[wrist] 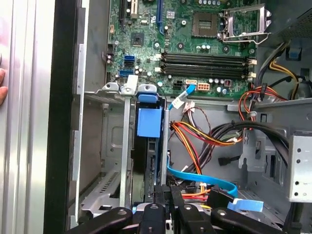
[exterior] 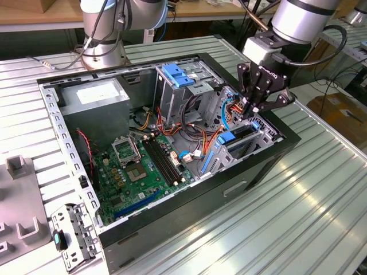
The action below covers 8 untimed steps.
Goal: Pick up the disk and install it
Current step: 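Insert the first disk wire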
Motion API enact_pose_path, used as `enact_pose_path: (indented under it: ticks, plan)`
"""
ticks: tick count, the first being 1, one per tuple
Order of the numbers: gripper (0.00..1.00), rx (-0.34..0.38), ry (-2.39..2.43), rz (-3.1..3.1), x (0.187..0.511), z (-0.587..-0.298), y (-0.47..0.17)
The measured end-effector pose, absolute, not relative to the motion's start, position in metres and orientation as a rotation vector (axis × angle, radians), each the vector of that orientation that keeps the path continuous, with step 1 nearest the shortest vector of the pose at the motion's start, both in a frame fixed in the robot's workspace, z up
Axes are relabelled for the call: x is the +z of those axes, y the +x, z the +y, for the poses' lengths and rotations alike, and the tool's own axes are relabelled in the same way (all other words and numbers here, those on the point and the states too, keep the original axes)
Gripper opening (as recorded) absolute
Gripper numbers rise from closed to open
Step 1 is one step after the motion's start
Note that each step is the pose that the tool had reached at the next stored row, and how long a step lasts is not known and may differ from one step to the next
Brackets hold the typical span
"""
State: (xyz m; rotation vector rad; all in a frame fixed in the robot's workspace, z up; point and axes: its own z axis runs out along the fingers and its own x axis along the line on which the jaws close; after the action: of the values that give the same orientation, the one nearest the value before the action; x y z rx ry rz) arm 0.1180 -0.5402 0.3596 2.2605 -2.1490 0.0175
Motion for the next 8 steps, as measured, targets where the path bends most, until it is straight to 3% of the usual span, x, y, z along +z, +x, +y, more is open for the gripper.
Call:
enact_pose_path:
  ticks: [8]
  plan:
    - [0.17,0.018,2.246,-2.164,0.3519,-0.5433,0.1157]
